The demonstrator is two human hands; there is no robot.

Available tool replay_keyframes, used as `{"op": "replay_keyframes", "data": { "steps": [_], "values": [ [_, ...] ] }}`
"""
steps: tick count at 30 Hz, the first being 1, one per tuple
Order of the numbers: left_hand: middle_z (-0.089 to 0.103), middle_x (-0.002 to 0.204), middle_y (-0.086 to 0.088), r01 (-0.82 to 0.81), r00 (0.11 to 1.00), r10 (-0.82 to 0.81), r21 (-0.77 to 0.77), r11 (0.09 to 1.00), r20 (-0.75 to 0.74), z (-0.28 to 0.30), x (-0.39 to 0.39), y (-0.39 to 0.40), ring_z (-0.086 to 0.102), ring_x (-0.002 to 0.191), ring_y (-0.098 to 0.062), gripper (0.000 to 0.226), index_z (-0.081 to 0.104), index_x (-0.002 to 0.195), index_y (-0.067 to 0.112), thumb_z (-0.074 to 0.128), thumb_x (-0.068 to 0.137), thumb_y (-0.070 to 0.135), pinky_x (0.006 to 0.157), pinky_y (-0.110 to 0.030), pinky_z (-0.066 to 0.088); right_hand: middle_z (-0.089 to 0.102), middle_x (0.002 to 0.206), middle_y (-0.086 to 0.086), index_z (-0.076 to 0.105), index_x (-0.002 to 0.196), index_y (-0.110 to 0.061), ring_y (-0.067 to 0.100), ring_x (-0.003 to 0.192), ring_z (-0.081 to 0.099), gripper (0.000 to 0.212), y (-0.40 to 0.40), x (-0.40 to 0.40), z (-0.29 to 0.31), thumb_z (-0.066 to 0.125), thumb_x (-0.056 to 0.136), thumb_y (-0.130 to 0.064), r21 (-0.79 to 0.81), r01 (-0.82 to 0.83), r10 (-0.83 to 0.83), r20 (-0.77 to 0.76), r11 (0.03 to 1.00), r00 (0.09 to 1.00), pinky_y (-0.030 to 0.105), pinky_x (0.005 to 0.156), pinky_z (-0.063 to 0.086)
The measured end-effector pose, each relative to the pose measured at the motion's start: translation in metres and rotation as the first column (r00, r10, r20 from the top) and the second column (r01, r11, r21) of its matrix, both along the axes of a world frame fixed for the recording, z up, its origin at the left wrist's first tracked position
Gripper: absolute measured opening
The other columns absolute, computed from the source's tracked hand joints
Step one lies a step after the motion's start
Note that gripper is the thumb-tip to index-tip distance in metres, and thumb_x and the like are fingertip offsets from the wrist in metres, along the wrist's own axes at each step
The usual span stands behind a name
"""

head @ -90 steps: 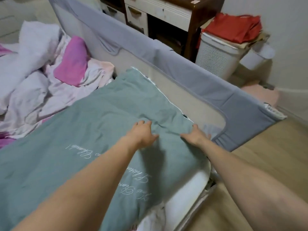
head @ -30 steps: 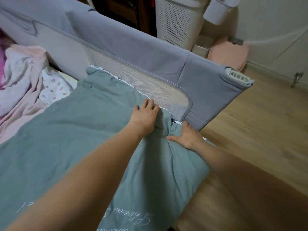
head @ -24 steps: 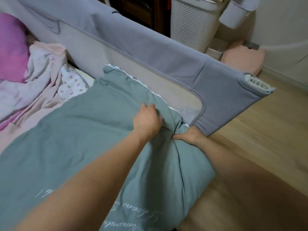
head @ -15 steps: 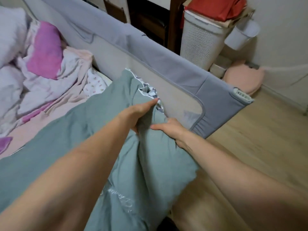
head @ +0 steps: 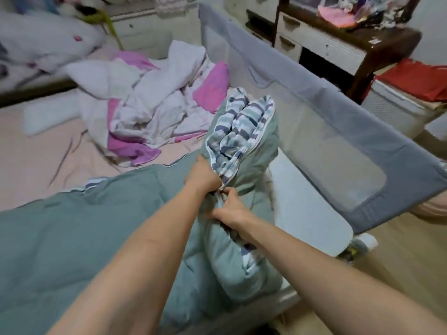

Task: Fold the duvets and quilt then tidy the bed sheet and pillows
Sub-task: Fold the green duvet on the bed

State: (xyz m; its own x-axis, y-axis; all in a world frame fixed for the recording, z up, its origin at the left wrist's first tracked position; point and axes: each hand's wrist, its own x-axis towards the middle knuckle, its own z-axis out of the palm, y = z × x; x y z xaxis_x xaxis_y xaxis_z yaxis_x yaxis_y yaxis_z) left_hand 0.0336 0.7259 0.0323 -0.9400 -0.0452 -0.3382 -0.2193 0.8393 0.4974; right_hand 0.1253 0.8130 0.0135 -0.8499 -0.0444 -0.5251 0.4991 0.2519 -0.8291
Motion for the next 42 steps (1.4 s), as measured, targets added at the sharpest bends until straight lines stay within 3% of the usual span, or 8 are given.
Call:
{"op": "replay_keyframes", "data": {
  "steps": [5, 10, 13, 27, 31, 35, 38, 42],
  "values": [
    [0.062, 0.115, -0.011, -0.263, 0.957, 0.284, 0.238, 0.935, -0.060, 0.003, 0.056, -0.140, 0.060, 0.105, -0.029, 0.060, 0.050, 0.123, 0.008, 0.073, 0.068, 0.013, 0.087, -0.032, 0.050, 0.064, 0.109, 0.010, 0.036, 0.129, -0.023, 0.026, 0.096, 0.064, 0.083, -0.121, 0.036, 0.002, 0.066, 0.052, -0.029, 0.017, -0.129, 0.130, -0.197, 0.991, 0.972, 0.045, 0.088, 0.052],
    [0.061, 0.118, -0.017, -0.511, 0.859, 0.508, 0.146, 0.847, 0.062, -0.032, 0.125, -0.263, 0.060, 0.107, -0.032, 0.059, 0.050, 0.121, 0.005, 0.069, 0.069, 0.026, 0.090, -0.038, 0.051, 0.061, 0.097, 0.006, 0.036, 0.136, -0.008, 0.009, 0.076, 0.054, 0.062, -0.221, 0.070, -0.019, 0.063, 0.081, 0.000, 0.090, -0.487, 0.495, -0.172, 0.869, 0.852, 0.015, 0.071, 0.043],
    [0.052, 0.132, -0.023, -0.548, 0.836, 0.544, 0.066, 0.834, 0.076, -0.035, 0.154, -0.298, 0.051, 0.120, -0.037, 0.051, 0.045, 0.129, -0.001, 0.060, 0.085, 0.018, 0.097, -0.037, 0.043, 0.065, 0.106, 0.011, 0.050, 0.130, -0.003, 0.024, 0.093, 0.061, 0.042, -0.251, 0.083, -0.028, 0.055, 0.088, -0.007, 0.256, -0.644, 0.672, -0.032, 0.721, 0.740, 0.020, 0.075, 0.041],
    [0.055, 0.135, -0.009, -0.495, 0.865, 0.501, 0.191, 0.847, 0.023, -0.021, 0.035, -0.283, 0.050, 0.125, -0.031, 0.089, 0.048, 0.134, 0.014, 0.069, 0.064, 0.065, 0.106, -0.042, 0.040, 0.064, 0.114, 0.010, 0.056, 0.124, -0.009, 0.025, 0.108, 0.058, 0.038, -0.163, -0.106, 0.005, 0.052, 0.086, -0.006, 0.621, -0.391, 0.646, -0.254, 0.680, 0.720, 0.026, 0.089, 0.042],
    [0.055, 0.136, 0.001, -0.527, 0.848, 0.531, 0.112, 0.842, 0.001, -0.085, -0.053, -0.313, 0.051, 0.126, -0.022, 0.138, 0.048, 0.136, 0.023, 0.047, 0.024, 0.103, 0.106, -0.041, 0.041, 0.050, 0.135, 0.011, 0.044, 0.137, -0.012, 0.026, 0.123, 0.048, 0.066, -0.162, -0.203, -0.010, 0.072, 0.080, -0.030, 0.711, -0.448, 0.776, -0.218, 0.542, 0.592, 0.034, 0.103, 0.038],
    [0.046, 0.144, -0.004, -0.635, 0.773, 0.626, 0.121, 0.763, 0.105, -0.078, -0.091, -0.317, 0.045, 0.131, -0.026, 0.152, 0.031, 0.145, 0.016, 0.065, 0.018, 0.093, 0.108, -0.044, 0.038, 0.033, 0.150, 0.007, 0.026, 0.148, -0.019, 0.025, 0.139, 0.028, 0.108, -0.175, -0.290, -0.039, 0.077, 0.063, -0.061, 0.828, -0.492, 0.910, -0.050, 0.269, 0.412, 0.041, 0.116, 0.018],
    [0.045, 0.143, -0.004, -0.760, 0.650, 0.708, 0.202, 0.618, 0.277, -0.087, -0.107, -0.321, 0.050, 0.125, -0.025, 0.161, 0.018, 0.150, 0.010, 0.076, 0.020, 0.084, 0.105, -0.042, 0.042, 0.023, 0.156, -0.001, 0.013, 0.151, -0.025, 0.022, 0.145, 0.016, 0.122, -0.182, -0.335, -0.075, 0.075, 0.057, -0.071, 0.739, -0.610, 0.873, 0.061, 0.287, 0.484, 0.047, 0.119, 0.005],
    [0.066, 0.099, 0.013, -0.657, 0.753, 0.553, 0.358, 0.663, 0.358, -0.107, -0.107, -0.295, 0.064, 0.089, -0.006, 0.068, 0.061, 0.110, 0.023, 0.087, 0.054, 0.053, 0.071, -0.020, 0.049, 0.038, 0.147, -0.007, 0.024, 0.148, -0.028, 0.019, 0.133, 0.038, 0.117, -0.182, -0.334, -0.114, 0.085, 0.052, -0.057, 0.520, -0.824, 0.920, 0.166, 0.225, 0.356, 0.034, 0.112, 0.030]
  ]
}}
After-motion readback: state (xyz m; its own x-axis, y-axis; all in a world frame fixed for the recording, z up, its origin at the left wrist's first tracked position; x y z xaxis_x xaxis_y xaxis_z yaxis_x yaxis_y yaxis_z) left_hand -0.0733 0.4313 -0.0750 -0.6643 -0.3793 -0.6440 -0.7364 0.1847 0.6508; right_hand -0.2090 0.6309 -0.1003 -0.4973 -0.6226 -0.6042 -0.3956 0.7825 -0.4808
